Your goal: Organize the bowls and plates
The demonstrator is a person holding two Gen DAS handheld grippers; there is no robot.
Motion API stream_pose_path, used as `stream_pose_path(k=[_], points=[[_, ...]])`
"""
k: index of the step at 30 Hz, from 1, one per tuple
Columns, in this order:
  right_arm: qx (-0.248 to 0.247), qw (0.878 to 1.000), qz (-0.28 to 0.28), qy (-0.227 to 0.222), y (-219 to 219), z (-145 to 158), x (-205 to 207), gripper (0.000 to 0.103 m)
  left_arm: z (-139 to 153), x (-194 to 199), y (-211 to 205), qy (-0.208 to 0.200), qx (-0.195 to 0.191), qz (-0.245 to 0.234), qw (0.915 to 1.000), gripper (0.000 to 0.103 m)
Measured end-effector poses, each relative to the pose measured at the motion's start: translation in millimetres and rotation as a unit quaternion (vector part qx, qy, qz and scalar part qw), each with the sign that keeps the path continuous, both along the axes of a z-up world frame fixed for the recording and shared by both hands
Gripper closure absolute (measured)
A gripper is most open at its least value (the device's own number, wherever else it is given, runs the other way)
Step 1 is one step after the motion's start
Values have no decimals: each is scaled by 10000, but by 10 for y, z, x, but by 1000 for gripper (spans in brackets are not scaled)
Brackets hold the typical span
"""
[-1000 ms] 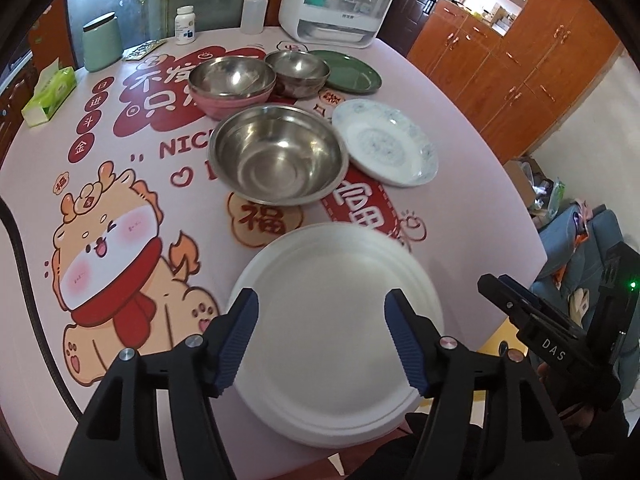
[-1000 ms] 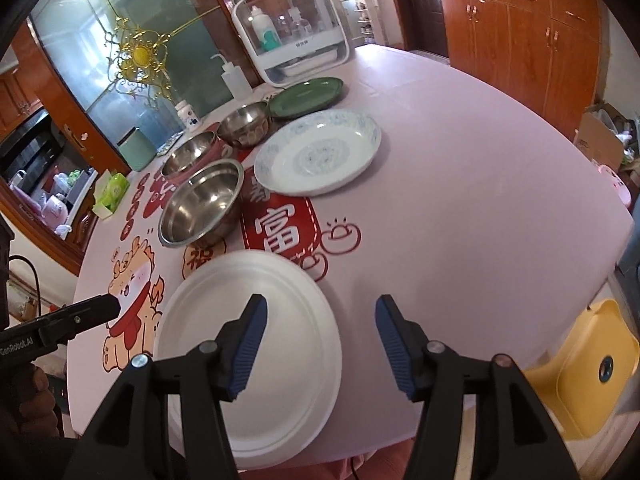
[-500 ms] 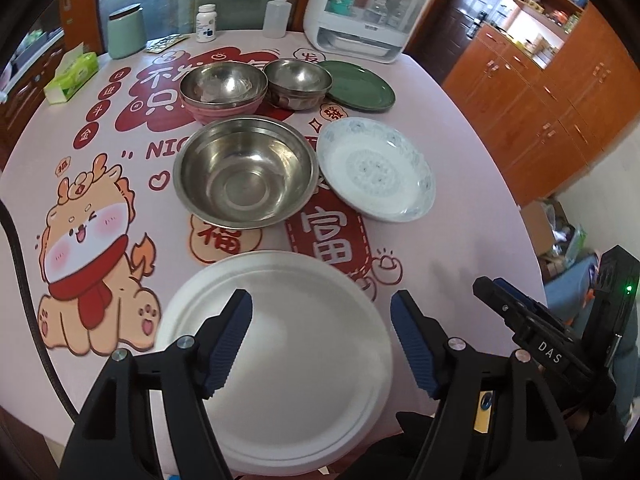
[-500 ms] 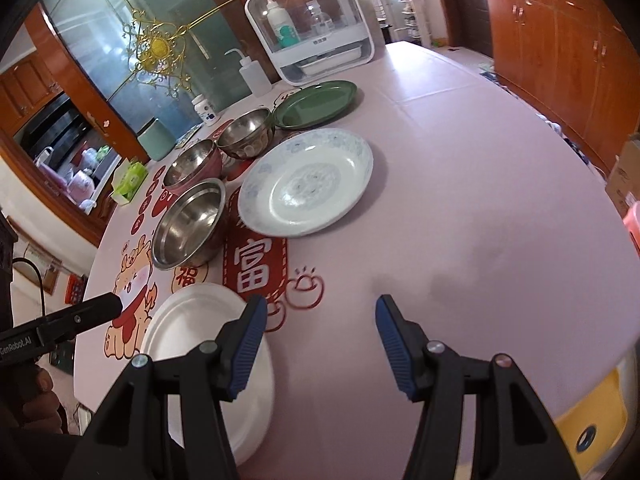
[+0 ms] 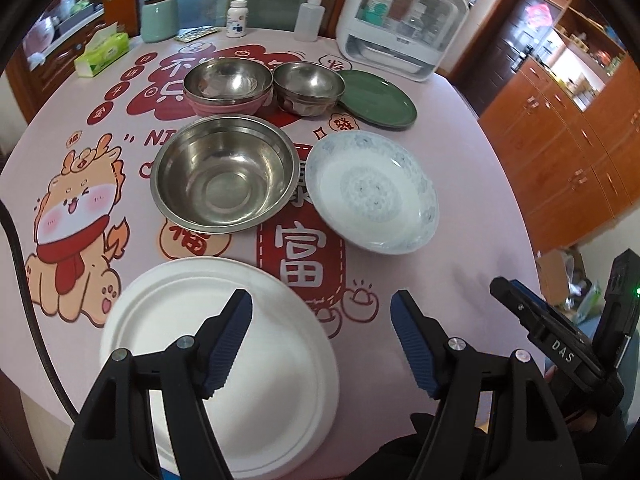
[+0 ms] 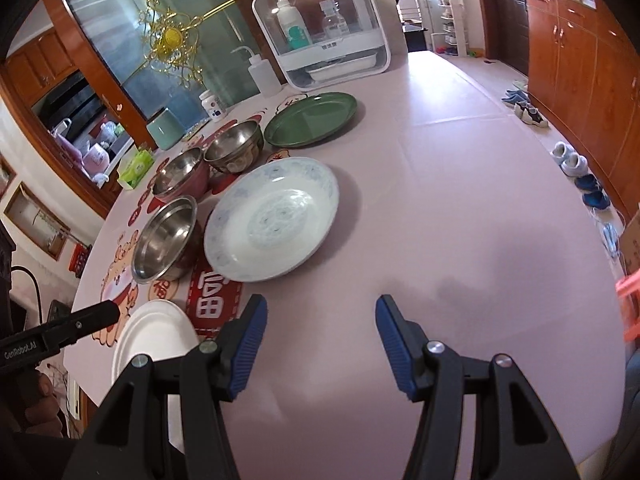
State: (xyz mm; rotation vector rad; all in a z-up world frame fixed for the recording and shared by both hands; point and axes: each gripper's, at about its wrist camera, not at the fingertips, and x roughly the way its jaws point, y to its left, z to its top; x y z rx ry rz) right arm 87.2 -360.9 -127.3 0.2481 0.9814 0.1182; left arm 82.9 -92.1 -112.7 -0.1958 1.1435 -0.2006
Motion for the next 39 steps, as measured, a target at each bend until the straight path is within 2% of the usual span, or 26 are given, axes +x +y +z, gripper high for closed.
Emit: stream_pose_path(k=[8, 17, 31, 39], points=[[-128, 9994, 324, 55, -206, 13, 272, 46, -148, 110, -182, 162, -65, 446, 9989, 32], [-190, 9975, 674, -5, -243, 52, 635, 46, -277, 354, -278, 254, -40, 983, 9948, 32], [118, 9963, 808, 276, -307, -304, 969, 46, -598, 679, -299, 320, 181, 1509, 9879, 32], [320, 9943, 965, 310, -228, -452, 1076, 46, -765, 835, -365, 131, 330, 1569, 9870, 32]])
